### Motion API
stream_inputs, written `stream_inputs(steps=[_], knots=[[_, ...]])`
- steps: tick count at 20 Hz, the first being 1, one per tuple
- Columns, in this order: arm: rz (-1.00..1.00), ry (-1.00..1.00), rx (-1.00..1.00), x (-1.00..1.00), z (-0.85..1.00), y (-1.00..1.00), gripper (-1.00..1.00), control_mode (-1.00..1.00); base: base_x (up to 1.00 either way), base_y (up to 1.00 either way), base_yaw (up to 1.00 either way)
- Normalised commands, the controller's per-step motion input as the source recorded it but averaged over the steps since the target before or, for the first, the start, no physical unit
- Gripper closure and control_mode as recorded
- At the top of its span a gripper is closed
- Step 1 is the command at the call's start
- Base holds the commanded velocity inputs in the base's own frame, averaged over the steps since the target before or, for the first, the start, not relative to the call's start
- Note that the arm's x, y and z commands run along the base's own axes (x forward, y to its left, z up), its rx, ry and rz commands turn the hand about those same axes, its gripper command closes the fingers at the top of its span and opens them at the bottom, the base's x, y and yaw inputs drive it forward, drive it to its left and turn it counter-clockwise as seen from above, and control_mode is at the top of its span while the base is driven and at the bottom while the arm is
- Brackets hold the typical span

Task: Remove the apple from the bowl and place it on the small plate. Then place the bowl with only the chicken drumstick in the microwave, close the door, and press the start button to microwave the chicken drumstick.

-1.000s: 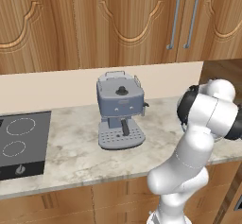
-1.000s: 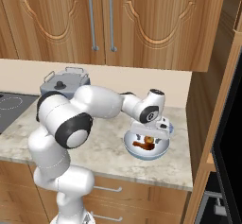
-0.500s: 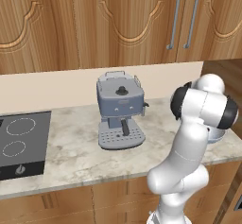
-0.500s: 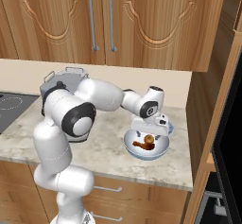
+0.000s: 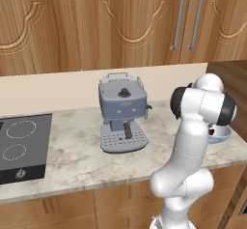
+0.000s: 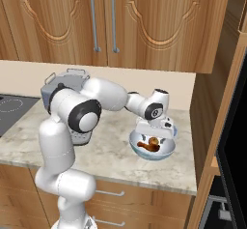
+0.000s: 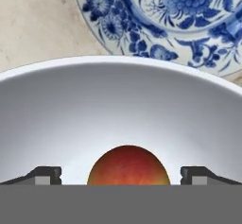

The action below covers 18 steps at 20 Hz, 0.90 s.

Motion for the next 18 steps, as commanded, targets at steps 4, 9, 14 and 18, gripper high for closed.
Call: stream_inputs(steps=[4,9,14,18], knots=[[0.0,0.0,0.0,-0.15,-0.24,-0.1,-1.0,-1.0,0.0,0.0,0.0],[0.0,0.03,-0.03,-0.14,-0.29,0.0,1.0,-1.0,0.0,0.0,0.0],[0.0,0.0,-0.01,-0.45,-0.13,0.0,1.0,-1.0,0.0,0.0,0.0],[-0.03,-0.14,0.0,-0.5,0.18,0.0,1.0,-1.0,0.0,0.0,0.0]])
